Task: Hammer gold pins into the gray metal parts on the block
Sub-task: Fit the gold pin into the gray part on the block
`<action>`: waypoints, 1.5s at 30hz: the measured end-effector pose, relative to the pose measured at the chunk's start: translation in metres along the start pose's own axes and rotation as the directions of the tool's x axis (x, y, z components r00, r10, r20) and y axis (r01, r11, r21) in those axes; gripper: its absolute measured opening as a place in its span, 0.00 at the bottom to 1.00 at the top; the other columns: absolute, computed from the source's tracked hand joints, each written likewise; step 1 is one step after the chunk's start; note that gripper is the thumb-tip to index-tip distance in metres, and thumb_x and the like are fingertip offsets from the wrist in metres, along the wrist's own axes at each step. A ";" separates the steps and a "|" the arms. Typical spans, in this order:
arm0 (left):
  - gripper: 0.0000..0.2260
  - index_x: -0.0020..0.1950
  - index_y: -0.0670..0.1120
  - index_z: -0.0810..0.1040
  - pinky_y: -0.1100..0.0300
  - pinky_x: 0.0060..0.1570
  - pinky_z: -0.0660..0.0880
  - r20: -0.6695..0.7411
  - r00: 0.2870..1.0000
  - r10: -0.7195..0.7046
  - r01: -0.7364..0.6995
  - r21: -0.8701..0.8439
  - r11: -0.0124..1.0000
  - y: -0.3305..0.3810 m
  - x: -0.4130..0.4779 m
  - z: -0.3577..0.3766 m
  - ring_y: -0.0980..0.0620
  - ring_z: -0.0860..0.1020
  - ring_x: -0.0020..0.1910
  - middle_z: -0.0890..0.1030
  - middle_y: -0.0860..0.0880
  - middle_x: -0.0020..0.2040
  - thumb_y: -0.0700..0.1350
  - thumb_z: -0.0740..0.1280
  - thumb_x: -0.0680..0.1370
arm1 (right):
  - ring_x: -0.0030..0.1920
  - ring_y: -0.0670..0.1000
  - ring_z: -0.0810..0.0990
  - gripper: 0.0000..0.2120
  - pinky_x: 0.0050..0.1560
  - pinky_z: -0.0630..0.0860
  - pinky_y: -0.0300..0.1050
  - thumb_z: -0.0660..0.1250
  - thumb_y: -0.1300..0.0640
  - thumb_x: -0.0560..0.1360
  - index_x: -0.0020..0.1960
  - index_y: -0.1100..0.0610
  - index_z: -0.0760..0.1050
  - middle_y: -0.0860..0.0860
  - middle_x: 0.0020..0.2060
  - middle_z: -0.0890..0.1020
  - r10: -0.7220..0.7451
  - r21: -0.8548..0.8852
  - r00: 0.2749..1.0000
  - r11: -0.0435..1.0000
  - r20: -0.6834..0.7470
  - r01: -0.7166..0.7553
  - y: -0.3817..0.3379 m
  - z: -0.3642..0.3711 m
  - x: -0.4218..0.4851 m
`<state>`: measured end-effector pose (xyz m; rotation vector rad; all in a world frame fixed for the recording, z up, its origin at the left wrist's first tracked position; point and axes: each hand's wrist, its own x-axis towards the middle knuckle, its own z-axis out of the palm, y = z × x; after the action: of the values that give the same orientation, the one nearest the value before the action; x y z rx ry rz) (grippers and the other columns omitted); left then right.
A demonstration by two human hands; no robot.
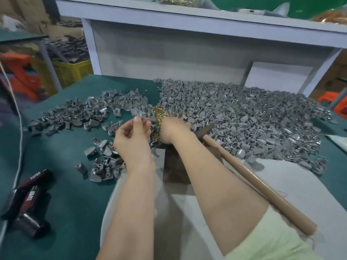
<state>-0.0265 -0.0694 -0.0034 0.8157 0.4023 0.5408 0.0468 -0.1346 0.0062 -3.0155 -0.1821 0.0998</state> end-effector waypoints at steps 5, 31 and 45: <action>0.03 0.45 0.45 0.73 0.66 0.42 0.78 0.002 1.000 -0.026 0.026 0.002 1.000 -0.003 -0.001 0.004 0.54 0.83 0.41 0.83 0.45 0.44 0.39 0.65 0.79 | 0.56 0.58 0.76 0.06 0.59 0.66 0.57 0.63 0.64 0.73 0.43 0.55 0.67 0.55 0.53 0.78 0.000 0.003 1.000 1.000 0.009 0.000 -0.002 0.009 0.011; 0.03 0.46 0.57 0.78 0.48 0.60 0.70 0.753 0.616 -0.232 -0.746 0.652 0.135 -0.009 -0.044 0.015 0.51 0.76 0.55 0.79 0.56 0.48 0.51 0.70 0.74 | 0.39 0.44 0.79 0.13 0.43 0.74 0.35 0.66 0.68 0.74 0.41 0.50 0.79 0.46 0.36 0.82 0.203 0.862 0.935 0.481 -0.291 0.164 0.119 0.001 -0.119; 0.03 0.46 0.47 0.81 0.75 0.39 0.64 0.880 0.474 -0.023 -0.845 0.462 0.268 -0.013 -0.045 0.018 0.64 0.69 0.37 0.69 0.59 0.35 0.41 0.67 0.76 | 0.40 0.49 0.79 0.10 0.48 0.78 0.50 0.68 0.67 0.73 0.40 0.53 0.76 0.49 0.36 0.81 0.174 0.824 0.893 0.487 -0.415 0.288 0.103 0.002 -0.116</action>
<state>-0.0488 -0.1137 0.0036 2.2466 -0.5345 0.4452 -0.0566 -0.2502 -0.0017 -1.8882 -0.1266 -0.4042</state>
